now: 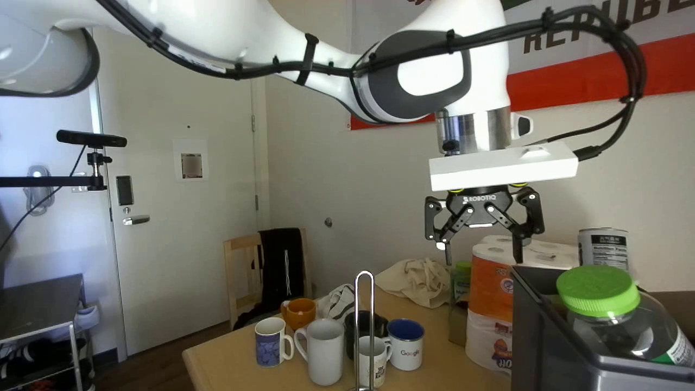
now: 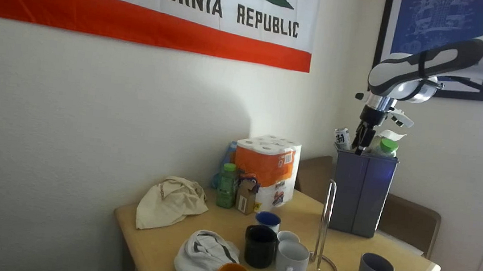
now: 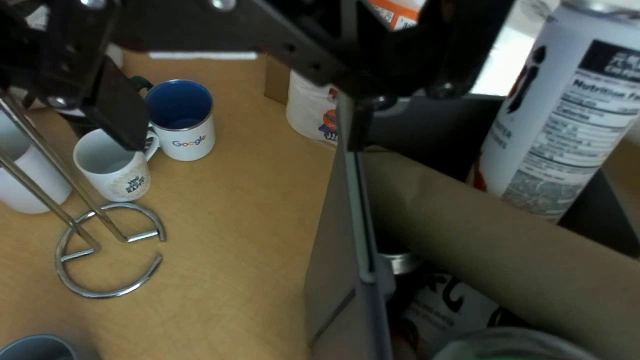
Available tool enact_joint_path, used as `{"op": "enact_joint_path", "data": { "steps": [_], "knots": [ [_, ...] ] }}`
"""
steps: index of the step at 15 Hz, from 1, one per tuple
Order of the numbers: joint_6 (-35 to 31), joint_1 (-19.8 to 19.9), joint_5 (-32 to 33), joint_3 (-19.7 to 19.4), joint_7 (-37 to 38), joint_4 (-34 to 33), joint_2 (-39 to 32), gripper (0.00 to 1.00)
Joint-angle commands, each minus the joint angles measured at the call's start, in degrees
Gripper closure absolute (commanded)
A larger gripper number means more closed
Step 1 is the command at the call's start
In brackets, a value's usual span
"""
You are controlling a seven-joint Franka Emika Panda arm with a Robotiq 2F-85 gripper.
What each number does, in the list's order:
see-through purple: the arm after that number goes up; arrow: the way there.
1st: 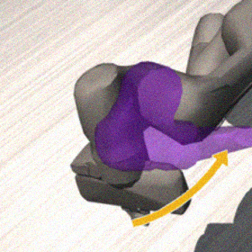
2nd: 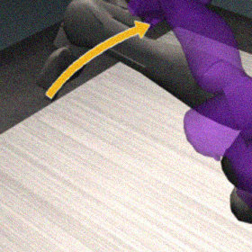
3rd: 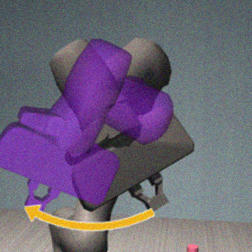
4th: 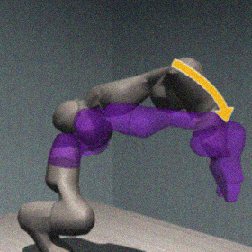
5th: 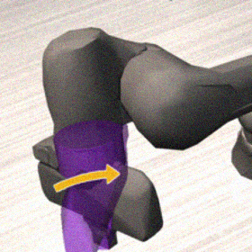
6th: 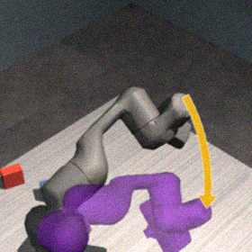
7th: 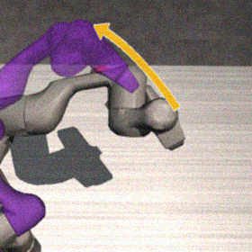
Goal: Move the gray bin to the middle of the table then take the green lid off the jar
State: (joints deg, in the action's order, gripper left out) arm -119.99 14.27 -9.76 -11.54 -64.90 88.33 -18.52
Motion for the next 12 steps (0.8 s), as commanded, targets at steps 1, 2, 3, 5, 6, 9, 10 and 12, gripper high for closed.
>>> {"op": "enact_joint_path", "data": {
  "steps": [1, 2, 3, 5, 6, 9, 10, 12],
  "knots": [
    [1.11, 3.69, -1.11, 2.91, -1.77, -8.2, -6.19, 0.0],
    [1.17, 4.39, -0.99, 3.51, -1.66, -9.5, -7.42, 0.0],
    [1.29, 5.14, -1.1, 4.17, -1.69, -10.69, -8.62, 0.0],
    [1.33, 6.26, -0.83, 5.15, -1.6, -12.55, -10.6, 0.0],
    [1.45, 6.75, -0.7, 5.54, -1.55, -13.38, -11.44, 0.0],
    [1.86, 8.0, -0.55, 6.54, -1.32, -15.22, -13.35, 0.0],
    [2.07, 8.28, -0.49, 6.73, -1.21, -15.76, -13.86, 0.0],
    [2.59, 8.86, -0.65, 7.24, -1.09, -16.76, -14.58, 0.28]
  ]
}}
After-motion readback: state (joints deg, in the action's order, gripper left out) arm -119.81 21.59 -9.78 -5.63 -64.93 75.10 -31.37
